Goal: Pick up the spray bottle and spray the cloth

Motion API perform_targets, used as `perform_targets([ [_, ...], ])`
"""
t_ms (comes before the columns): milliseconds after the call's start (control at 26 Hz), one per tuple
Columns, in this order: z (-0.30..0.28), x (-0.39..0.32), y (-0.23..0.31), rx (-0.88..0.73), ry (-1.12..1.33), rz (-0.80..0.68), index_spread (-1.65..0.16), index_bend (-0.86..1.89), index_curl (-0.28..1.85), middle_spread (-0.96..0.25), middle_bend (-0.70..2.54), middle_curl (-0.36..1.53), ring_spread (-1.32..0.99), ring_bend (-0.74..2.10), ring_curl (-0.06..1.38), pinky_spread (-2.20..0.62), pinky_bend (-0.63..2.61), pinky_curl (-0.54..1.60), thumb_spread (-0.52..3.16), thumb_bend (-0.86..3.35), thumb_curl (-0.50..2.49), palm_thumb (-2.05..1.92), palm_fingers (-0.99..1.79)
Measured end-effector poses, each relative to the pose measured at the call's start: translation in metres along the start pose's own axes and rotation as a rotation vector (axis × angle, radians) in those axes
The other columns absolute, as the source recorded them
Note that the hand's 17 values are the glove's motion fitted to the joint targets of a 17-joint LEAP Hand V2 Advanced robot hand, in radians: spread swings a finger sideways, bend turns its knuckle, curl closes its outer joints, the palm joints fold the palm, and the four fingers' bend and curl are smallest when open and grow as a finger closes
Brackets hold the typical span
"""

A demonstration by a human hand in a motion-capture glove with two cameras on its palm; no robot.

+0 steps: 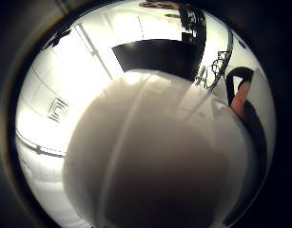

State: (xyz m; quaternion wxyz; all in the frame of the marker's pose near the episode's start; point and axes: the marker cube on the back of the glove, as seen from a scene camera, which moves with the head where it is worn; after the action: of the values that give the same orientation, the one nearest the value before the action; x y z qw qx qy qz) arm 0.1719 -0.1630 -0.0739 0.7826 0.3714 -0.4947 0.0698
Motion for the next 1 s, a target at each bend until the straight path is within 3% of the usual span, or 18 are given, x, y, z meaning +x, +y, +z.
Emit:
perform_targets([
  [192,0.015,0.002,-0.012,0.054,-0.010,-0.026,-0.32,0.32,0.44,-0.23,0.52,0.47,-0.25,0.57,0.42,-0.30,0.37,0.36,0.33,-0.03,0.58,0.94,1.44],
  [461,-0.009,-0.010,0.002,-0.078,0.004,0.015,-0.31,0.35,0.48,-0.23,0.55,0.49,-0.26,0.60,0.44,-0.32,0.40,0.38,0.27,-0.03,0.62,0.94,1.42],
  [692,-0.021,-0.071,0.010,-0.366,0.123,-0.040,-0.31,0.36,0.50,-0.23,0.57,0.49,-0.25,0.60,0.44,-0.32,0.41,0.38,0.24,-0.03,0.66,0.94,1.40],
  [999,0.014,-0.144,0.034,-0.815,0.672,-0.133,-0.30,0.37,0.52,-0.23,0.58,0.50,-0.25,0.61,0.45,-0.31,0.42,0.39,0.21,-0.03,0.69,0.94,1.39],
])
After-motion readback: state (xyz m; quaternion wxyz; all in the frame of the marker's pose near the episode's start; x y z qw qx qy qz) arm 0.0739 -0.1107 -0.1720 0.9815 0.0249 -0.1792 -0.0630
